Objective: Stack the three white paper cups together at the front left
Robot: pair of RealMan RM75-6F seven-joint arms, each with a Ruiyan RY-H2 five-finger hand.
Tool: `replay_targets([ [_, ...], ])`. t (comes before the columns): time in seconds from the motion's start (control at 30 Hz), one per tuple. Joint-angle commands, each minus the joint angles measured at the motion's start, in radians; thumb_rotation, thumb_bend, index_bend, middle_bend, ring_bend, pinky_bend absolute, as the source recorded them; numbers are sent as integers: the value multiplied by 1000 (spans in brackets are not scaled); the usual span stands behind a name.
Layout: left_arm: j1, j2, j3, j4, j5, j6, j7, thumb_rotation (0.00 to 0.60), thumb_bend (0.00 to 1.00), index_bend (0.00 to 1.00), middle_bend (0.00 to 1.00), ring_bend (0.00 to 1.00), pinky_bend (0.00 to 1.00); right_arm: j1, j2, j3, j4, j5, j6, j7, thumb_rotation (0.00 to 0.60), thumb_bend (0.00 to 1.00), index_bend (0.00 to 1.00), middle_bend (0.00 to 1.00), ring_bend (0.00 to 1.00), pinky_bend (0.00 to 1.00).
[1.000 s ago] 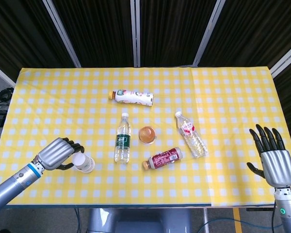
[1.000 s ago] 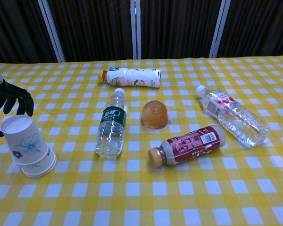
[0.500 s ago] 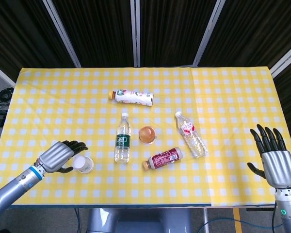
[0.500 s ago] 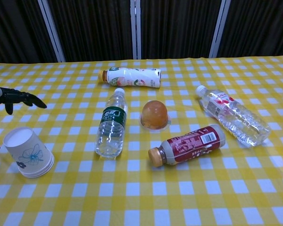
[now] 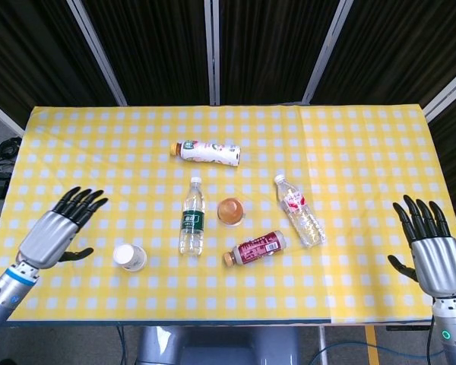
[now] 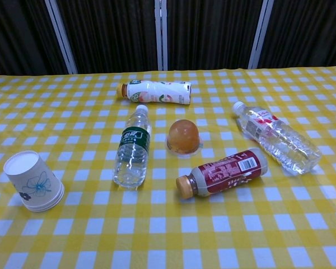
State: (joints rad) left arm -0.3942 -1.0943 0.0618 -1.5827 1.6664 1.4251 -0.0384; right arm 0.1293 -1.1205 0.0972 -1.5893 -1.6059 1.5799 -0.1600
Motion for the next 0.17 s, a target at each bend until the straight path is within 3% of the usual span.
replay_targets([
  [0.03, 112, -13, -12, -57, -58, 109, 80, 600, 60, 0, 0, 0, 0, -3, 1, 3, -5, 11, 0, -9, 600, 0, 0, 0, 0, 0],
  [0.17, 174, 40, 19, -153, -70, 137, 159, 600, 60, 0, 0, 0, 0, -7, 12, 9, -27, 32, -5, -7, 600, 0, 0, 0, 0, 0],
])
